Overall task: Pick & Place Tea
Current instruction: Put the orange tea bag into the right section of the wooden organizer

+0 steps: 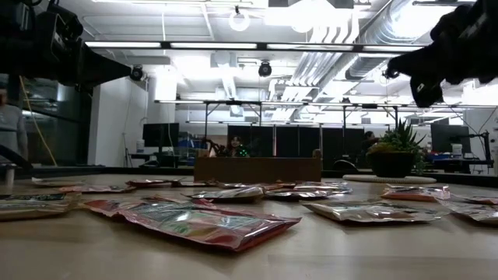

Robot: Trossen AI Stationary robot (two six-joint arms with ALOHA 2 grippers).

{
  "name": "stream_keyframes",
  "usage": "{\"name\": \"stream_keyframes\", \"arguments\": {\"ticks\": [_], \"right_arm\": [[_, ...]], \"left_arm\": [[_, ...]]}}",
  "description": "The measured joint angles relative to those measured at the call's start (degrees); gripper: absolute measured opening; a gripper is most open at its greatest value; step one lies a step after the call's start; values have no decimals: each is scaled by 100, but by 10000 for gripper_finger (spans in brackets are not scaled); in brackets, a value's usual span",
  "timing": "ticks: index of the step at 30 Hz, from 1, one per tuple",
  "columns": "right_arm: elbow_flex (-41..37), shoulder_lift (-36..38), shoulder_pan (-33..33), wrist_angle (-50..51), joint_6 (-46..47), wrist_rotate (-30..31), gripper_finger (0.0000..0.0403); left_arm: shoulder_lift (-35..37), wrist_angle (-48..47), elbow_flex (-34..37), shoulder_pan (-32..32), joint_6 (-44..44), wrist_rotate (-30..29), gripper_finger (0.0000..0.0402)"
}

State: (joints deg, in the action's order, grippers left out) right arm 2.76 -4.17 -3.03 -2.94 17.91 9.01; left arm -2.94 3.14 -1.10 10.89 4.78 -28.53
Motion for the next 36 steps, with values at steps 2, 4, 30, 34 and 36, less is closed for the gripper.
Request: {"name": "stream_keyframes", "arguments": {"ticks": [2,4,30,34,36], "right_arm": [[376,-109,0,408,14,66,12],[863,-318,0,1045,15,219,12],[2154,-3743,-4,3455,5302,-1000,174],[1501,-3822,-4,2287,5712,-1471,235],[1180,-3861,-4,1838,5890,-1635,256]], "left_arm": [[0,1,0,-1,0,0,0],[0,0,0,-1,0,0,0],[1,1,-1,0,0,0,0],[2,1,-2,1,0,0,0],[0,1,-2,1,0,0,0]]}}
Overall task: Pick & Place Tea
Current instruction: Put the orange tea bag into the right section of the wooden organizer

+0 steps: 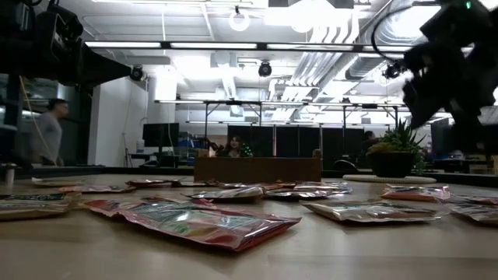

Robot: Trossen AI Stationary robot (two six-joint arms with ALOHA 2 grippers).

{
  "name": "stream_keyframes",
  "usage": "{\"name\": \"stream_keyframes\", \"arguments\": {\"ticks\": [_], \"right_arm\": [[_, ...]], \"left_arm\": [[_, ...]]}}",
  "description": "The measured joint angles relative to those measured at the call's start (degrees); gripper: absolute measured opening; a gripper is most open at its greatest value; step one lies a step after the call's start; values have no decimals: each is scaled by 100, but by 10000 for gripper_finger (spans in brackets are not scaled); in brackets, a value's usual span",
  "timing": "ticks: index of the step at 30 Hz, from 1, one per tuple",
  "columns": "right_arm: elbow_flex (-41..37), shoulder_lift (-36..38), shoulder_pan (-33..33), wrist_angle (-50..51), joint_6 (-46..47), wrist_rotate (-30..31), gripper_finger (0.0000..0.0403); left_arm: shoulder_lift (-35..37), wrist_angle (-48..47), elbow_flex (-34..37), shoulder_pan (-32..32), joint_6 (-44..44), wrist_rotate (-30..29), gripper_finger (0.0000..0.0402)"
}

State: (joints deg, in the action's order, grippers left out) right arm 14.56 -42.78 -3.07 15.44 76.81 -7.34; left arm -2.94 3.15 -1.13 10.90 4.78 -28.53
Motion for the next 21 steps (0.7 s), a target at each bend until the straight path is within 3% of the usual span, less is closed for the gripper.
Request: {"name": "stream_keyframes", "arguments": {"ticks": [7,11,21], "right_arm": [[-513,0,0,-398,291,-140,274],[-543,0,0,-409,291,-491,275],[-543,-28,0,-393,128,-636,275]], "left_arm": [[0,0,2,-2,0,0,0],[0,-2,0,-2,0,0,0],[0,0,0,0,0,0,0]]}}
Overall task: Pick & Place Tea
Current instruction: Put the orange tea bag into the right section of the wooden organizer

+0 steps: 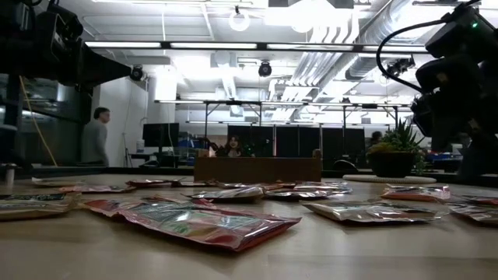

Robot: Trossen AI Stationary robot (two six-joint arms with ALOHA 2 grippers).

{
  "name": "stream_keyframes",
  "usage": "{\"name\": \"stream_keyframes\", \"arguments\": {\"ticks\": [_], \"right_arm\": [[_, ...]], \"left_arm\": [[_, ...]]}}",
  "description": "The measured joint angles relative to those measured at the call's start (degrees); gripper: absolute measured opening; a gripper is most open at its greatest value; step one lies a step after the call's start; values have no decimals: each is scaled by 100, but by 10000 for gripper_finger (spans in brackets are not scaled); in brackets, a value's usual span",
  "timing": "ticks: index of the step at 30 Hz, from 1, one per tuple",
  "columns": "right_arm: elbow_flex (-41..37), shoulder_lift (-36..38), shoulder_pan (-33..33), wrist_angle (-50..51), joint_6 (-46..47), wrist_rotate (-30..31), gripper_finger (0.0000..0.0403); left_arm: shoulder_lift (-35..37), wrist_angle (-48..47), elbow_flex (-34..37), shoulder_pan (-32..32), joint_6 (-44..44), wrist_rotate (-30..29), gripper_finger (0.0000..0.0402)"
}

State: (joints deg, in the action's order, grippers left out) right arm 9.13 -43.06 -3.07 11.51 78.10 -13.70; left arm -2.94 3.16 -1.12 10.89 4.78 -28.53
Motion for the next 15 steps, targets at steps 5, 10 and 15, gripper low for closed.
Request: {"name": "stream_keyframes", "arguments": {"ticks": [5,10,15], "right_arm": [[0,-351,0,-162,-174,-142,275],[0,-886,0,-746,-253,-102,275],[5,-1423,0,-1272,-270,-182,275]], "left_arm": [[0,0,0,0,0,0,0],[0,-1,1,-1,0,0,0],[0,0,0,-2,0,0,0]]}}
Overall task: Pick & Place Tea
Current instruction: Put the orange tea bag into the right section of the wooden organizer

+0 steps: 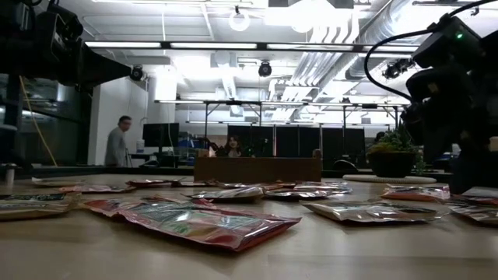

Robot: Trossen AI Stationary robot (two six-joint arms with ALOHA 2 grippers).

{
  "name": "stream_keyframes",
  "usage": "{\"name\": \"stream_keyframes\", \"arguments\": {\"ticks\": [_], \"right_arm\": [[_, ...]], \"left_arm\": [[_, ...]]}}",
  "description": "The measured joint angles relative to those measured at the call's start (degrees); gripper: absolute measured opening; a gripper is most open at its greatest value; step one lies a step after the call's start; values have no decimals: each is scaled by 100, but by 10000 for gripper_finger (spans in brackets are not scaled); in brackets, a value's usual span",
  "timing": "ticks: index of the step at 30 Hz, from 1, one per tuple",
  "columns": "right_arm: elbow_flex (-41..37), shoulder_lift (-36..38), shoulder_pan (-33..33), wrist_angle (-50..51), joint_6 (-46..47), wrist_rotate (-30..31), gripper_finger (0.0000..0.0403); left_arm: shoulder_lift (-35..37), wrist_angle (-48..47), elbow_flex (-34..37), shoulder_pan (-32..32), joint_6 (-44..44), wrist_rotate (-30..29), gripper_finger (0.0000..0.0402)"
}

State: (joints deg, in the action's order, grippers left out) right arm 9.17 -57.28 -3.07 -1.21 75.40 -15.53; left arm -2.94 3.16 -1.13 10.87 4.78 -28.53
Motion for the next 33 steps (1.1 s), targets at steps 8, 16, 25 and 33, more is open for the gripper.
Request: {"name": "stream_keyframes", "arguments": {"ticks": [8,16,25,33], "right_arm": [[11,-578,0,-618,-46,-165,275],[9,-720,0,-670,-37,-198,251],[0,-727,0,-617,61,-149,152],[-11,-734,0,-591,63,-145,74]], "left_arm": [[0,0,2,1,0,1,0],[0,0,1,2,0,0,0],[0,0,0,0,0,0,0],[0,-1,1,0,0,0,0]]}}
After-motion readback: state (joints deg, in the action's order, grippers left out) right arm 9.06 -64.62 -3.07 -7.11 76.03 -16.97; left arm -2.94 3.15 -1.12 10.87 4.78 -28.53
